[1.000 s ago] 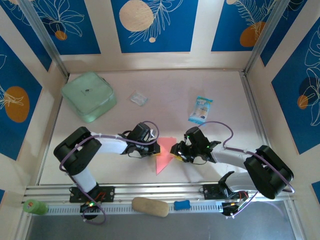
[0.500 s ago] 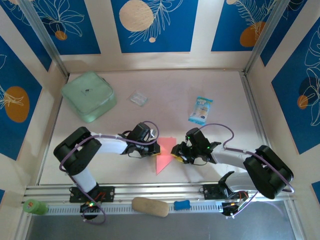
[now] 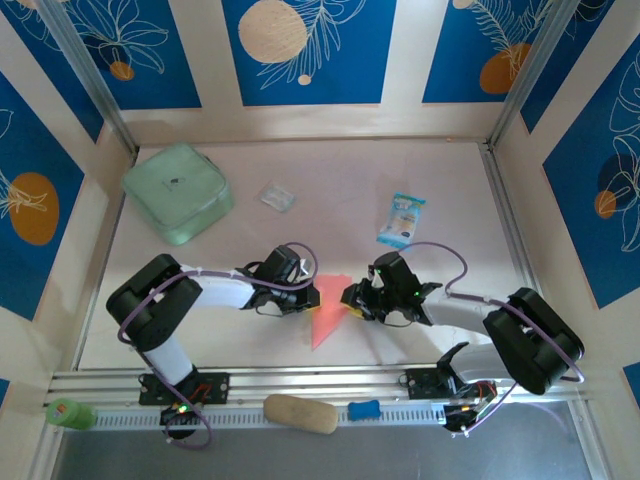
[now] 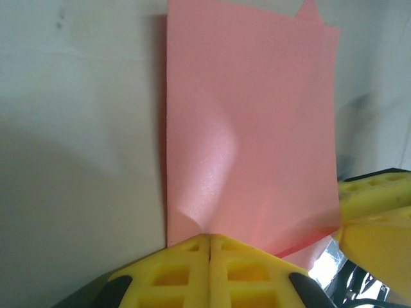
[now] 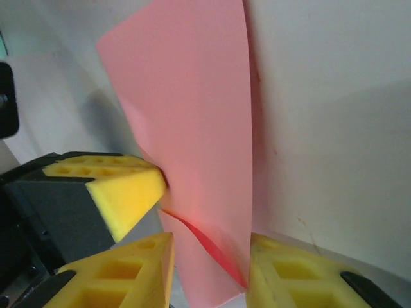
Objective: Fold a paper plane with a square sheet of paper (pick it up from the middle)
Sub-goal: Perform the fifth fold on the wing at the bottom-center of the table.
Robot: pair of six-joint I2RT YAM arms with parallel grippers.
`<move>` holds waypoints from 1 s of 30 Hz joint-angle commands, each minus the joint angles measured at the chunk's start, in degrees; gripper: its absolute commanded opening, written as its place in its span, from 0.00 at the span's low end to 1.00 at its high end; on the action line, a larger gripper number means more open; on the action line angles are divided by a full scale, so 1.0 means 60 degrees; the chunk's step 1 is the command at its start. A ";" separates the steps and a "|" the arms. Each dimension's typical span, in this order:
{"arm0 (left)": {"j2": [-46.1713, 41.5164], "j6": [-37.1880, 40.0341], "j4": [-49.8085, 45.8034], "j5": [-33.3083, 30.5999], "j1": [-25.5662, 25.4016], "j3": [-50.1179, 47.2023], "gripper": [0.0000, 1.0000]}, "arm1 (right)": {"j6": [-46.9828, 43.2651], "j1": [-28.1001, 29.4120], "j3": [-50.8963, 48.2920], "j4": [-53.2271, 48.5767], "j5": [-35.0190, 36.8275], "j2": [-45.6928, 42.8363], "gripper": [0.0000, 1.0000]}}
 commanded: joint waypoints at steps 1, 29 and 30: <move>0.0002 0.0118 -0.0463 -0.0300 -0.0016 -0.0233 0.01 | -0.0523 -0.0251 0.0160 0.0252 -0.0565 0.0020 0.33; -0.0233 0.0221 -0.0608 -0.0299 -0.0001 -0.0244 0.02 | -0.2993 -0.1362 0.1469 0.0188 -0.2700 0.2522 0.25; -0.0253 0.0232 -0.0595 -0.0301 -0.0002 -0.0244 0.02 | -0.3018 -0.1377 0.1496 0.0168 -0.2699 0.2581 0.24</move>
